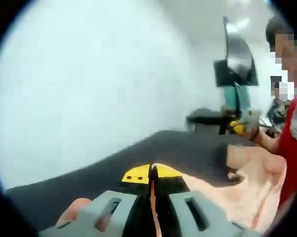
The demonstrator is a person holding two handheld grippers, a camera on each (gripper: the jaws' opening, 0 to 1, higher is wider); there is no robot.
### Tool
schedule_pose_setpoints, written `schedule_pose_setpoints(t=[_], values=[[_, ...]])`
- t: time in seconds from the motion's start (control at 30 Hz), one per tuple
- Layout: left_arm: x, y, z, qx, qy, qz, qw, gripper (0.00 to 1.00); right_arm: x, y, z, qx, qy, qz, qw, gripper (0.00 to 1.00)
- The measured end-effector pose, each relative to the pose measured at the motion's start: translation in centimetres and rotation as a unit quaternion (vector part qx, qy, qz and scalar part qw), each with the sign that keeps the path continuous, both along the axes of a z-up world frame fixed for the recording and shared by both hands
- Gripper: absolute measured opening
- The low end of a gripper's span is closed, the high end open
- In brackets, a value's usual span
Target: Fold the towel on the table until its edges align and the towel forms a compact rectangular stack.
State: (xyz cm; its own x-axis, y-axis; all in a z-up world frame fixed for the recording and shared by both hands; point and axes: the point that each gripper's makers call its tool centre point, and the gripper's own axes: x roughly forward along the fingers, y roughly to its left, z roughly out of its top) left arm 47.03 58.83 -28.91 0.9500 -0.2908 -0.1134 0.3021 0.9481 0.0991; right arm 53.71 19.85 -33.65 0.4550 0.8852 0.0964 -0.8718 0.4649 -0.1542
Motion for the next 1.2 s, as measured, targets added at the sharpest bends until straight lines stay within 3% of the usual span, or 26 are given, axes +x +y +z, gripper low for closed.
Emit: schedule_pose_setpoints(t=[0.13, 0.2, 0.3, 0.33, 0.4, 0.43, 0.47, 0.57, 0.63, 0.73, 0.83, 0.87, 0.93, 0.97, 1.0, 1.03, 1.07, 1.1, 1.13, 1.17, 1.2], values=[[-1.0, 4.3, 0.1, 0.023, -0.003, 0.071, 0.9972, 0.0, 1.8, -0.6, -0.5, 0.036, 0.112, -0.025, 0.9927, 0.1], [-1.7, 6.0, -0.4, 0.009, 0.001, 0.092, 0.9957, 0.0, 1.6, -0.6, -0.4, 0.049, 0.149, -0.009, 0.9875, 0.1], [-3.2, 8.0, -1.4, 0.016, 0.009, 0.116, 0.9931, 0.0, 0.4, -0.1, -1.0, 0.025, 0.201, 0.011, 0.9793, 0.1], [-3.9, 9.6, -1.9, 0.031, 0.016, 0.143, 0.9891, 0.0, -0.4, 0.2, -1.2, 0.006, 0.219, 0.018, 0.9756, 0.1], [-5.5, 11.5, -2.1, 0.058, 0.011, 0.18, 0.9818, 0.0, -2.1, 1.0, -0.4, -0.006, 0.22, 0.036, 0.9748, 0.1], [-6.1, 11.5, -1.8, 0.059, -0.002, 0.178, 0.9823, 0.0, -3.0, 1.4, -0.5, -0.029, 0.217, 0.04, 0.9748, 0.1], [-7.1, 11.4, -1.5, 0.052, -0.013, 0.175, 0.9831, 0.0, -3.7, 1.8, -0.8, -0.057, 0.216, 0.044, 0.9737, 0.1], [-9.8, 12.8, -1.3, 0.04, -0.025, 0.198, 0.9792, 0.0, -4.9, 3.4, -0.9, -0.091, 0.19, 0.056, 0.976, 0.1], [-11.0, 13.4, -1.6, 0.022, -0.035, 0.205, 0.9778, 0.0, -5.1, 4.9, -1.7, -0.115, 0.206, 0.067, 0.9695, 0.11], [-11.5, 14.0, -3.2, 0.002, -0.036, 0.211, 0.9768, 0.0, -6.6, 7.6, -2.8, -0.141, 0.252, 0.105, 0.9516, 0.16], [-10.9, 12.9, -5.5, 0.007, -0.038, 0.204, 0.9782, 0.0, -7.7, 9.6, -5.2, -0.182, 0.335, 0.128, 0.9155, 0.3], [-10.5, 12.9, -6.3, 0.007, -0.037, 0.202, 0.9786, 0.0, -8.0, 10.0, -6.2, -0.198, 0.37, 0.124, 0.8991, 0.34], [-10.0, 13.7, -7.9, 0.007, -0.022, 0.212, 0.9771, 0.0, -8.3, 10.4, -8.0, -0.229, 0.404, 0.122, 0.8771, 0.33], [-9.9, 14.1, -8.8, 0.022, -0.001, 0.22, 0.9753, 0.0, -8.4, 10.3, -9.3, -0.259, 0.402, 0.115, 0.8708, 0.29], [-9.8, 14.3, -9.1, 0.038, 0.007, 0.22, 0.9748, 0.0, -8.4, 9.9, -10.8, -0.304, 0.371, 0.106, 0.8707, 0.25], [-9.8, 14.3, -9.2, 0.042, 0.008, 0.22, 0.9747, 0.0, -8.3, 9.0, -12.6, -0.366, 0.332, 0.095, 0.8643, 0.19], [-9.7, 14.6, -9.3, 0.035, 0.006, 0.221, 0.9747, 0.0, -8.0, 8.4, -14.0, -0.419, 0.292, 0.089, 0.8555, 0.03], [-9.8, 14.9, -9.5, 0.021, 0.006, 0.225, 0.9742, 0.0, -7.7, 8.7, -14.4, -0.44, 0.235, 0.107, 0.8602, 0.0], [-10.0, 15.1, -9.7, 0.01, 0.008, 0.227, 0.9738, 0.0, -7.7, 9.8, -13.2, -0.409, 0.235, 0.124, 0.8731, 0.0], [-10.2, 15.3, -9.9, 0.008, 0.011, 0.23, 0.9732, 0.0, -7.2, 10.1, -12.3, -0.394, 0.241, 0.114, 0.8795, 0.0], [-10.5, 15.4, -10.0, 0.004, 0.012, 0.235, 0.972, 0.0, -5.5, 10.7, -10.1, -0.361, 0.228, 0.088, 0.9, 0.0]])
